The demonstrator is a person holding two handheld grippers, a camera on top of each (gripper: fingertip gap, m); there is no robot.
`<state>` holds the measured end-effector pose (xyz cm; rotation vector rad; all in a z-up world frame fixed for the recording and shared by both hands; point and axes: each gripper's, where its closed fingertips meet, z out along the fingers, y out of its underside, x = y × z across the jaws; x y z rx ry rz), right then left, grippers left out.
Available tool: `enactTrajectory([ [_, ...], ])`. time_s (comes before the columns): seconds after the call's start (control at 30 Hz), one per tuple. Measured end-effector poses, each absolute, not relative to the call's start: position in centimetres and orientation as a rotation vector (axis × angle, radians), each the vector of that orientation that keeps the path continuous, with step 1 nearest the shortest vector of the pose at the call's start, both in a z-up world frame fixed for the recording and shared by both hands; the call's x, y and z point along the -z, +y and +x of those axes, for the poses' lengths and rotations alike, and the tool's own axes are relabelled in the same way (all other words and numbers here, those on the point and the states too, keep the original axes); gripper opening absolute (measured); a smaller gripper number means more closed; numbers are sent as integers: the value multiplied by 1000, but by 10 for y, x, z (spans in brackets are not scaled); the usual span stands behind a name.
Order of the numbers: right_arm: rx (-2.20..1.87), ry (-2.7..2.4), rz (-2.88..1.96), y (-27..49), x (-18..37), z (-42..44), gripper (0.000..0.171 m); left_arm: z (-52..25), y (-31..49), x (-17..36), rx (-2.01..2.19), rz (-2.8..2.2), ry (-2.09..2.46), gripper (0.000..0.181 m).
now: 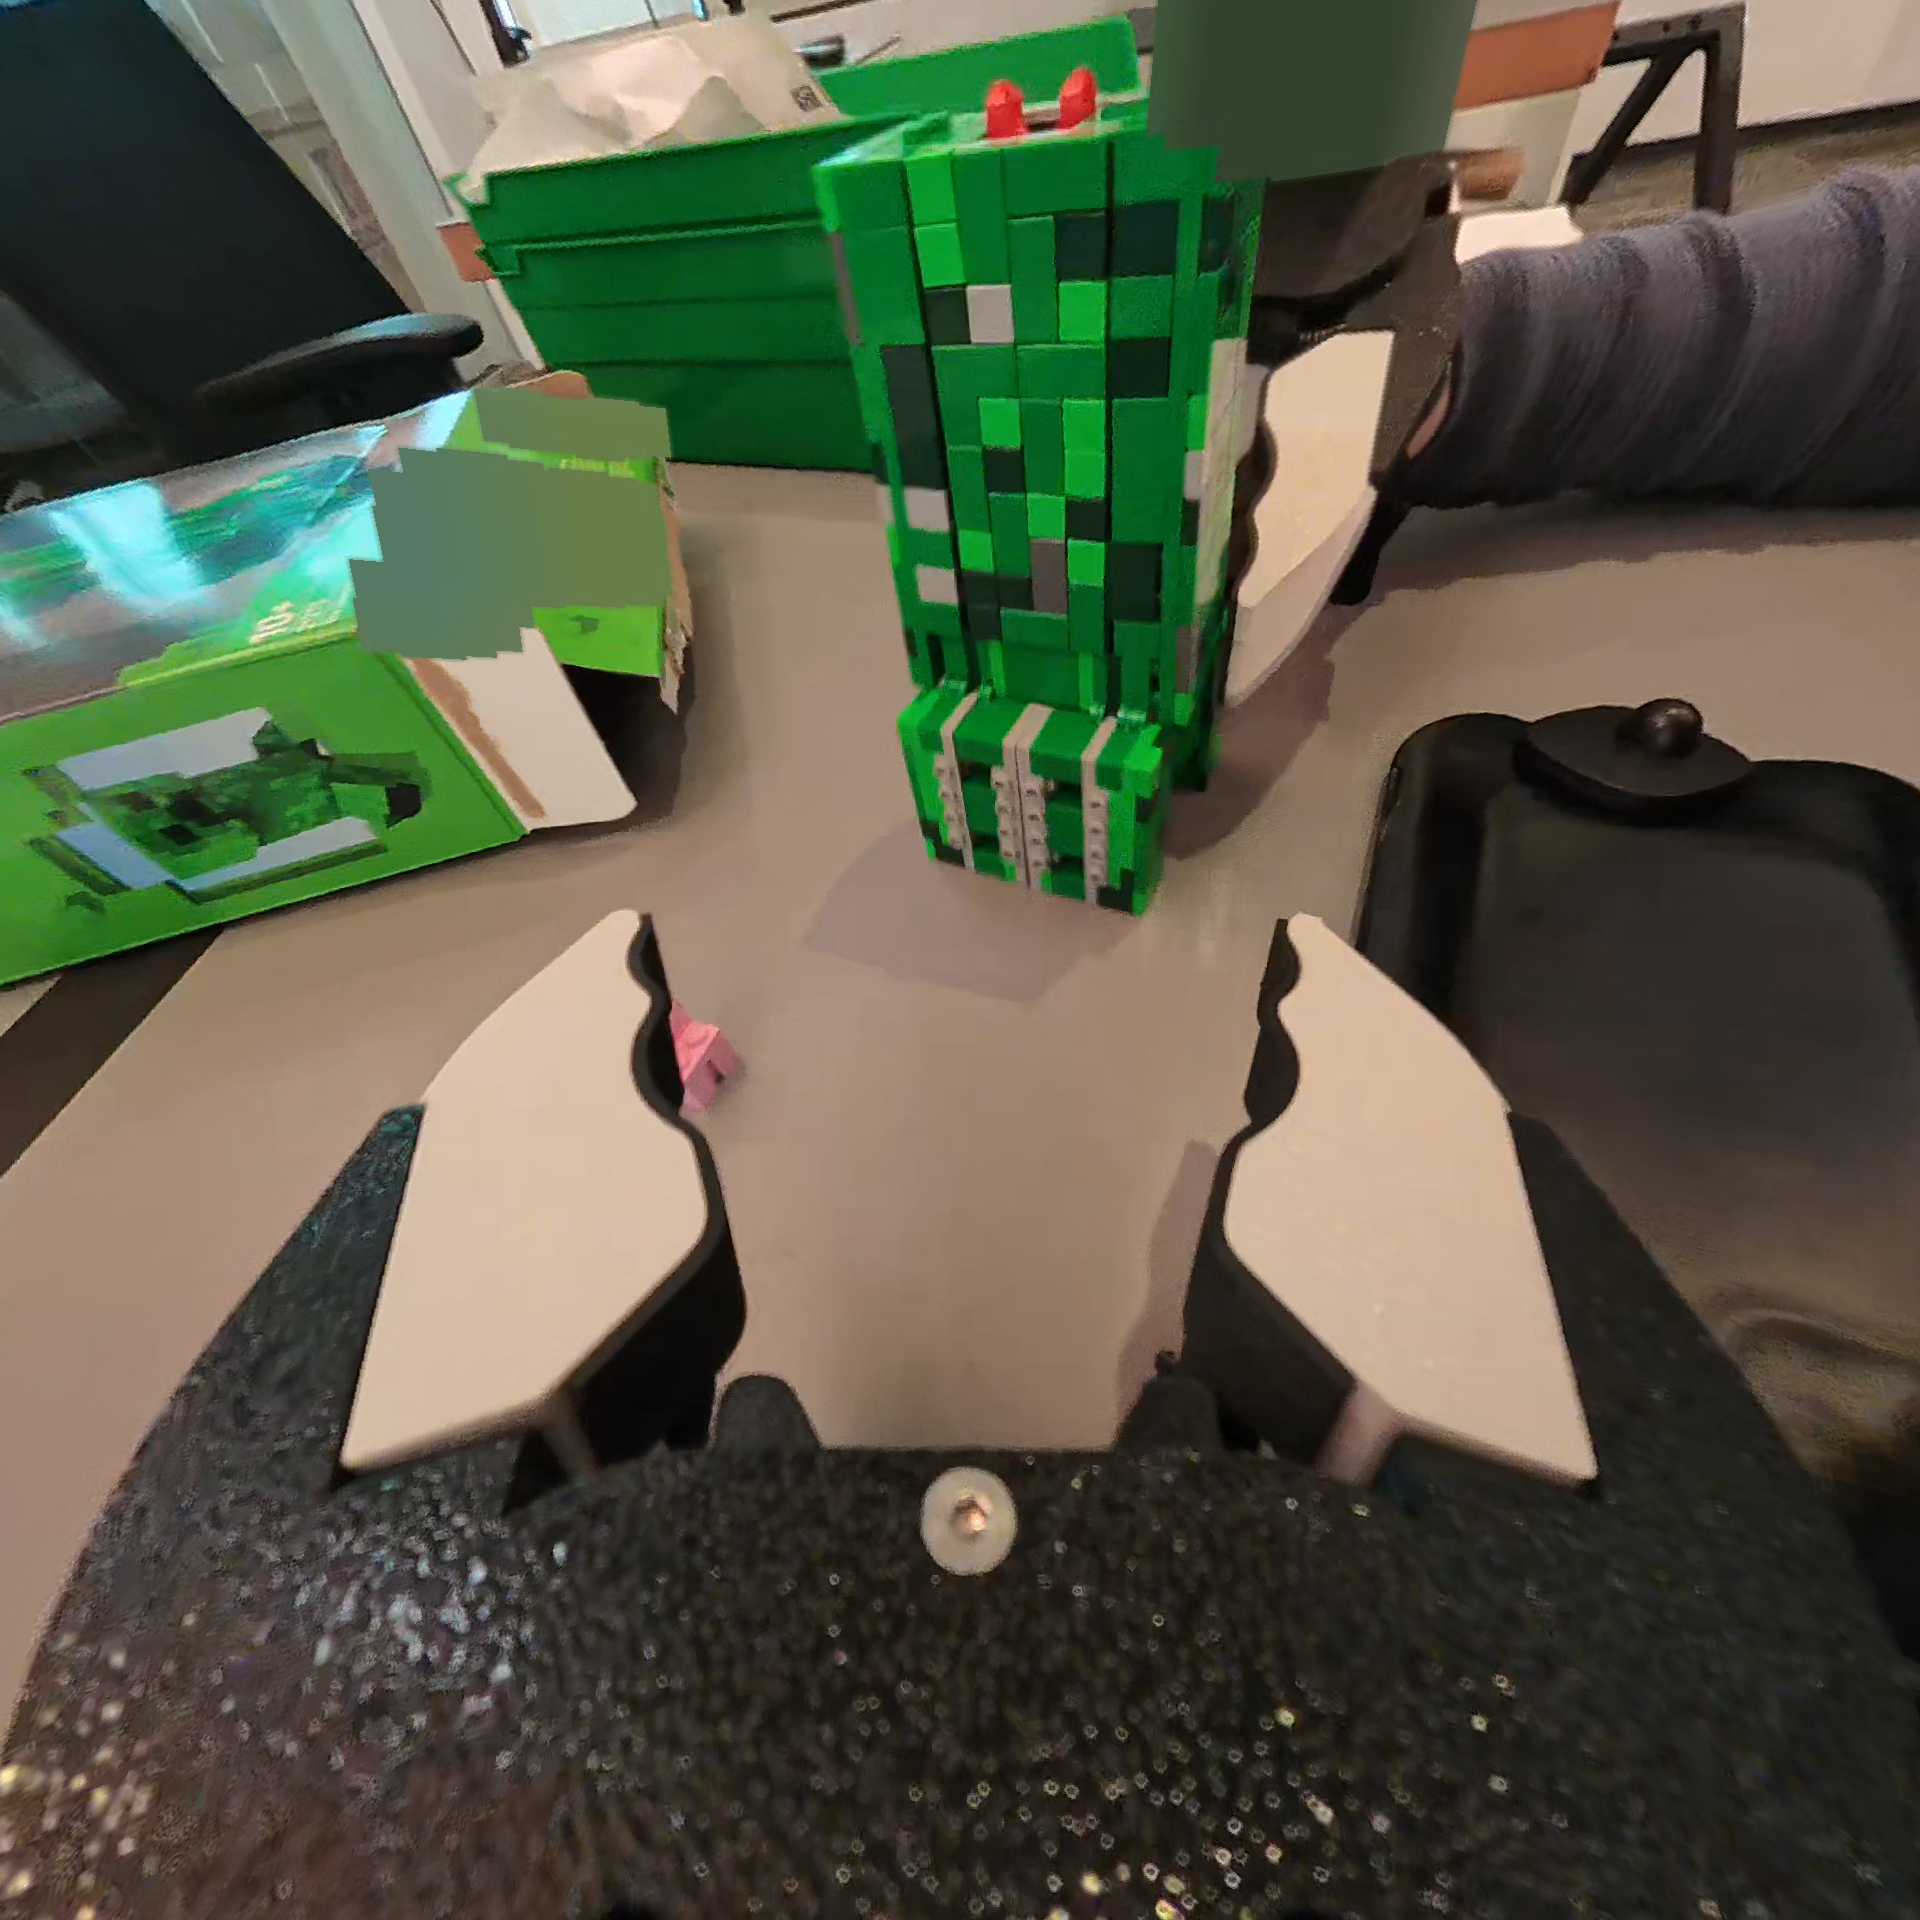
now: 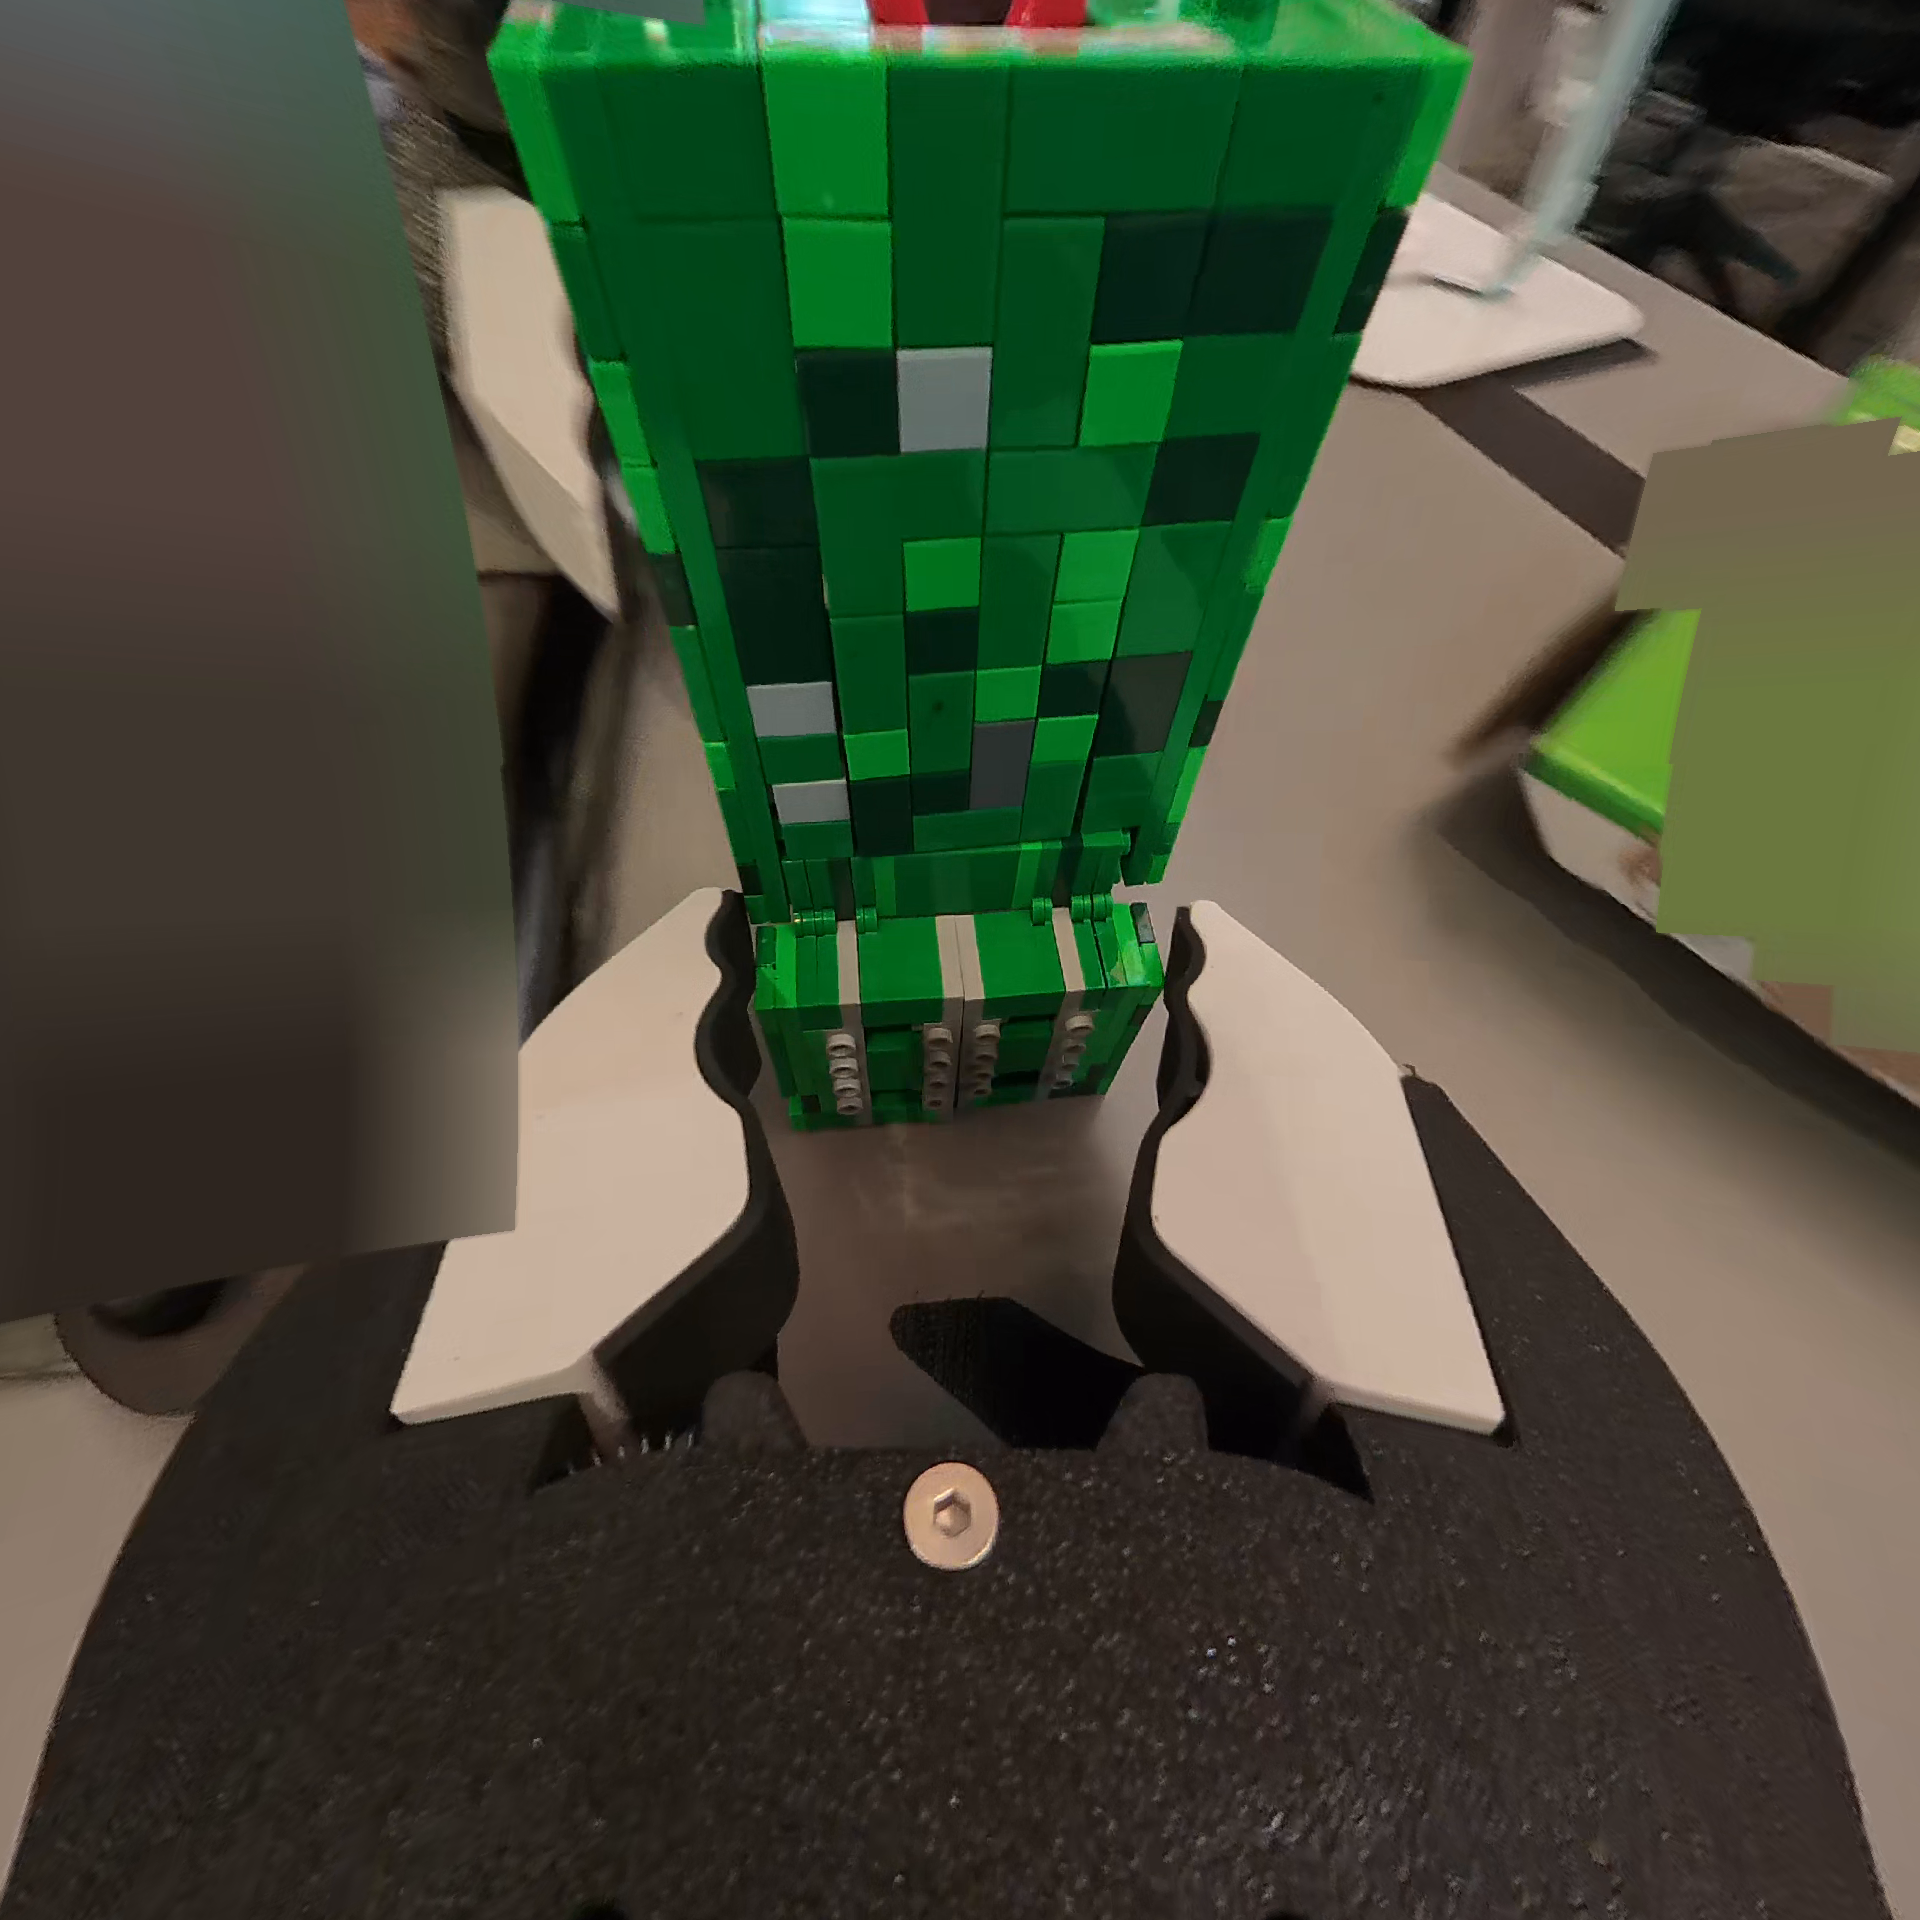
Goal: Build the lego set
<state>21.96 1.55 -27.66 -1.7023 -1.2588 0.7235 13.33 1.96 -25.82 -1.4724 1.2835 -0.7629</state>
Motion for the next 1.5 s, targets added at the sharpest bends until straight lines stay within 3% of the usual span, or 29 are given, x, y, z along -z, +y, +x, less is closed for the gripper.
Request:
enactTrajectory([
  [0.2, -551, -959, -1833, 37, 276, 268, 75, 118, 33, 242, 738, -1493, 1187, 104],
  [0.33, -464, -829, -1873, 45, 275, 285, 76, 101, 36, 205, 728, -1504, 1080, 104],
  [0.43, -404, -807, -1850, 43, 269, 293, 101, 75, 33, 183, 676, -1499, 978, 105],
  [0.53, -329, -697, -1800, 29, 245, 311, 110, 36, 24, 175, 619, -1521, 855, 105],
  [0.67, -210, -499, -1680, -7, 207, 332, 96, -24, 12, 184, 524, -1598, 690, 104],
  [0.87, -336, -579, -1823, -17, 236, 295, 76, -78, 0, 183, 526, -1577, 406, 101],
  [1.07, -394, -693, -2101, 5, 279, 270, 76, -89, 3, 178, 329, -1496, 407, 94],
  [1.5, -505, -588, -2004, -2, 274, 237, 60, -85, 1, 211, 210, -1476, 452, 88],
])
